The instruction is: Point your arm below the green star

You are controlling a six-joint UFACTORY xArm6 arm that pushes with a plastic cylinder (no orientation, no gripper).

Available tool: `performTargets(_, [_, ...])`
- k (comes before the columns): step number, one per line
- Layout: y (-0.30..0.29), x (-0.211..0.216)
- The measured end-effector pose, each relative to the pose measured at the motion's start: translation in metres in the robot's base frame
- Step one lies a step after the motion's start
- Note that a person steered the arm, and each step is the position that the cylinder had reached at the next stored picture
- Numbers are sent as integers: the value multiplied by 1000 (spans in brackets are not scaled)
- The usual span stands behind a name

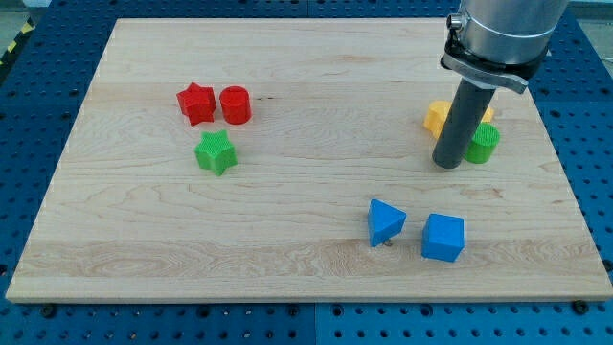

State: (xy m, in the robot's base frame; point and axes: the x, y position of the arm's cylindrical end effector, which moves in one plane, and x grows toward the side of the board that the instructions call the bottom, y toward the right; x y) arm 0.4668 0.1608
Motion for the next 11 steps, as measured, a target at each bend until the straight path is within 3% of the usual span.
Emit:
performTargets(2, [-19, 1])
performTargets(5, [-154, 5])
performTargets(7, [-182, 49])
performTargets(9, [-261, 58])
performTargets(11, [-268, 58])
